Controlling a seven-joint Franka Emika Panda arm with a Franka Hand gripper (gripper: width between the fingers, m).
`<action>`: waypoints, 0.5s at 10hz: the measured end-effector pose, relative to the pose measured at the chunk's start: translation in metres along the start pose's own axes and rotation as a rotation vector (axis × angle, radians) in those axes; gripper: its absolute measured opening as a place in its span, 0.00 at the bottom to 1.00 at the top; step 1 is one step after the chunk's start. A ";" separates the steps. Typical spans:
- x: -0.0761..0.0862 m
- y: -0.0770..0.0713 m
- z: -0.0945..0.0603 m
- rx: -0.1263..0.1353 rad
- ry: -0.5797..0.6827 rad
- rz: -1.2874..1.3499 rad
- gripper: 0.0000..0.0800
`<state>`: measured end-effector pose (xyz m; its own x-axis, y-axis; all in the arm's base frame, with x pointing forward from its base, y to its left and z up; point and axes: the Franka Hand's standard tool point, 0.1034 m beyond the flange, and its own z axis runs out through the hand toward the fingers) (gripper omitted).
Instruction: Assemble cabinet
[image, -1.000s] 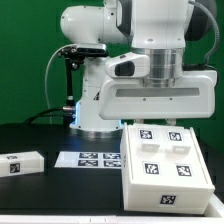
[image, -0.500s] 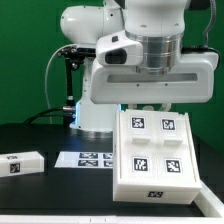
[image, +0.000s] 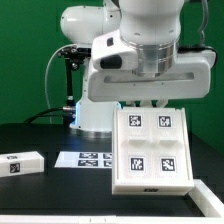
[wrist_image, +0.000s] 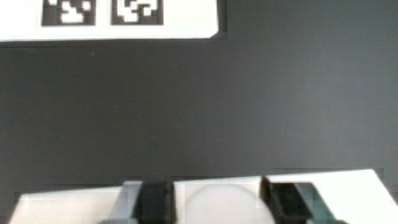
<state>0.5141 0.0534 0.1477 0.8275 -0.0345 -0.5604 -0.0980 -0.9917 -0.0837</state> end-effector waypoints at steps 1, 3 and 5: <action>0.003 0.000 0.002 0.000 0.010 -0.003 0.28; 0.003 0.000 0.003 0.000 0.007 -0.003 0.28; 0.007 -0.002 -0.005 0.000 -0.105 -0.097 0.28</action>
Offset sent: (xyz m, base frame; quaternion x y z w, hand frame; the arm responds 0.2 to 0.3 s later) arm 0.0000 0.0000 0.0000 0.0000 0.0000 0.0000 1.0000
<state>0.5228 0.0546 0.1486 0.7709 0.0752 -0.6326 -0.0201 -0.9896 -0.1422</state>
